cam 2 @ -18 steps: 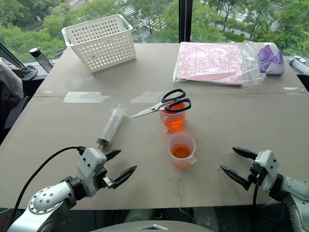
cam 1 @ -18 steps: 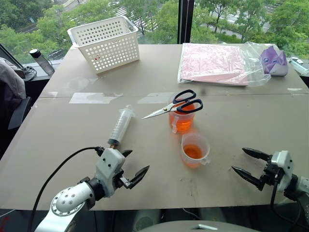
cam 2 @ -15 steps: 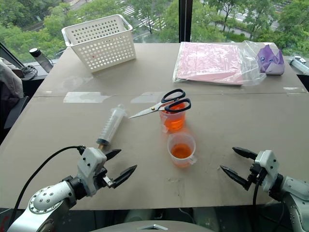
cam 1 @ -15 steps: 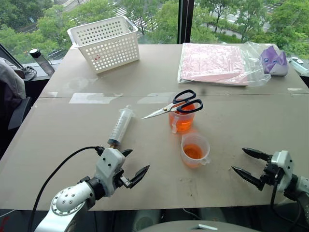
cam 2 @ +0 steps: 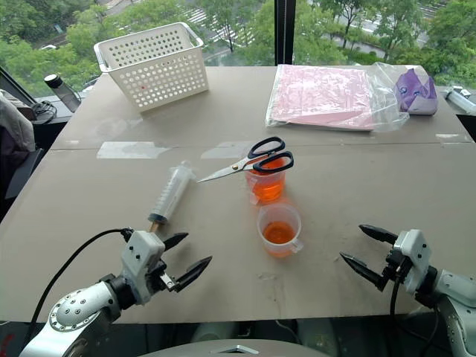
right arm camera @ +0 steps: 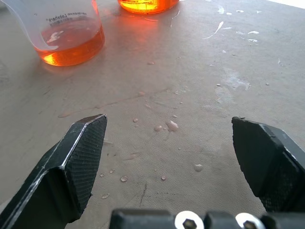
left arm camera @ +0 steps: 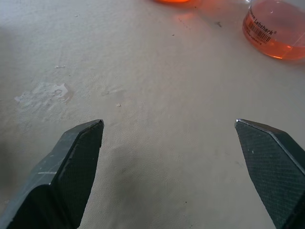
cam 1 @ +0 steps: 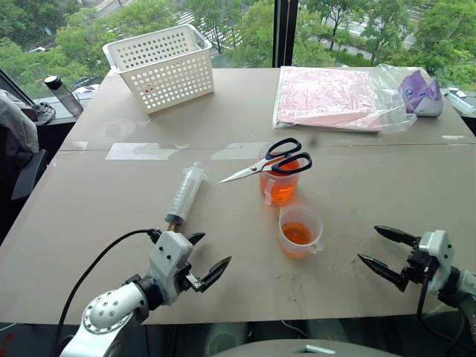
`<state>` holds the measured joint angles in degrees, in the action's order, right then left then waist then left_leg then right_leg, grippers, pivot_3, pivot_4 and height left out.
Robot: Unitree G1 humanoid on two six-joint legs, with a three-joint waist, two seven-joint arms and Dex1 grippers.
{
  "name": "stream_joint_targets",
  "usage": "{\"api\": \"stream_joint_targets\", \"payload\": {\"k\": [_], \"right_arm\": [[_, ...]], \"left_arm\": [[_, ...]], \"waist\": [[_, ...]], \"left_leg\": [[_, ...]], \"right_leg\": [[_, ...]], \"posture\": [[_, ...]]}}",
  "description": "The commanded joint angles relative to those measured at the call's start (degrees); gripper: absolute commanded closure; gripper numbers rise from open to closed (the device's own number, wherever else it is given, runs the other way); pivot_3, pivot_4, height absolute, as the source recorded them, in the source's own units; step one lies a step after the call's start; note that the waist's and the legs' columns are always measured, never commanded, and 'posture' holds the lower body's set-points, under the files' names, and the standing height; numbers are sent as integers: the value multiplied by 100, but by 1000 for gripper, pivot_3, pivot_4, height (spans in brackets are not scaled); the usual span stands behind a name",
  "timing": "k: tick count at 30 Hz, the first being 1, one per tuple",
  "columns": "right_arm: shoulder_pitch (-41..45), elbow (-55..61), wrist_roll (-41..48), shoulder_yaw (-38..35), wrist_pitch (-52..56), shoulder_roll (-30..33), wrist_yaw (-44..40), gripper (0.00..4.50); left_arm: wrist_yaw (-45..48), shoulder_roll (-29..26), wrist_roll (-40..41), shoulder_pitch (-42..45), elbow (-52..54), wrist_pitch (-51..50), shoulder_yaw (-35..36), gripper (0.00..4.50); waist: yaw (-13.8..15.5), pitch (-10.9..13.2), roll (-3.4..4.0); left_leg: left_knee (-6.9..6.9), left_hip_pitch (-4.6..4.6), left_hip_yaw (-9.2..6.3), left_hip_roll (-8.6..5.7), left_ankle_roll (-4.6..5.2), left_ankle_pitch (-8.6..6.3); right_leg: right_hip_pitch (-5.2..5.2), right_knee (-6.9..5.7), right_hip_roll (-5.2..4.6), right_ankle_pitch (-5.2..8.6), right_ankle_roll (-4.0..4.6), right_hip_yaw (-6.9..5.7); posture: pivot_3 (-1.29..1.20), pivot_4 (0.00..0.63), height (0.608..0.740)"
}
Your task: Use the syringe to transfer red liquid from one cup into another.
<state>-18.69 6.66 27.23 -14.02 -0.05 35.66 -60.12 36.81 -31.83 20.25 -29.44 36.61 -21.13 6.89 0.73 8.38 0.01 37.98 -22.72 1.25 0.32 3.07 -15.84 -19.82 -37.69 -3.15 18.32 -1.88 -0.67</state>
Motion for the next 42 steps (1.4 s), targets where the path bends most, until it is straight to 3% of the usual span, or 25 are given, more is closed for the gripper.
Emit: {"api": "stream_joint_targets", "payload": {"k": [1,8,13,18,23,27,31,36,42], "right_arm": [[48,92,78,-155,1,84,-17,38],[181,44,99,-228,2,155,-44,38],[643,236,423,-322,508,716,-344,38],[1967,654,1001,-224,1626,1498,-369,38],[4264,652,596,891,2716,1981,-316,38],[5931,116,244,1724,2920,1616,-659,38],[7524,-526,-478,2912,3450,1163,-1083,38],[8535,-1224,-924,3726,3760,574,-1671,38],[9180,-2325,-1756,4290,3236,89,-1974,38]], "left_arm": [[86,-14,17,-29,-26,231,131,0],[59,-8,40,25,-5,254,154,0],[322,-261,416,441,-20,141,570,0],[1043,-1017,1533,993,148,-435,1302,0],[1608,-2034,2877,1522,315,-1267,2118,0],[1854,-2593,3575,1947,255,-1681,2566,0],[2102,-3057,3523,2291,88,-1784,2766,0],[2018,-3102,3852,2555,113,-1991,2920,0],[2032,-3056,4089,2450,342,-2192,3240,0]], "waist": [[0,0,0],[0,0,0],[-2,1,3],[-33,8,13],[-130,45,7],[-147,77,-12],[-180,92,-10],[-151,91,-17],[-160,93,-21]], "left_leg": [[0,0,0,0,0,0],[0,0,0,0,0,0],[5,1,0,0,0,0],[8,5,0,0,0,1],[10,-1,-4,0,-3,2],[6,-13,-6,0,-25,15],[10,-43,1,-1,-30,19],[16,-116,-3,-1,-40,26],[29,-130,2,-3,-40,26]], "right_leg": [[0,0,0,0,0,0],[0,0,0,-1,-1,0],[0,-6,0,-1,-1,-1],[0,-14,1,-5,-9,-1],[-8,-17,2,-9,-16,-5],[-9,5,2,-10,-18,-10],[-48,-6,6,-11,-20,-5],[-129,-24,11,-12,-23,-9],[-142,-32,13,-13,-24,-9]], "posture": [[0,150,740],[0,150,740],[0,150,740],[0,150,740],[0,150,740],[0,150,740],[0,150,740],[0,150,740],[0,150,740]]}}
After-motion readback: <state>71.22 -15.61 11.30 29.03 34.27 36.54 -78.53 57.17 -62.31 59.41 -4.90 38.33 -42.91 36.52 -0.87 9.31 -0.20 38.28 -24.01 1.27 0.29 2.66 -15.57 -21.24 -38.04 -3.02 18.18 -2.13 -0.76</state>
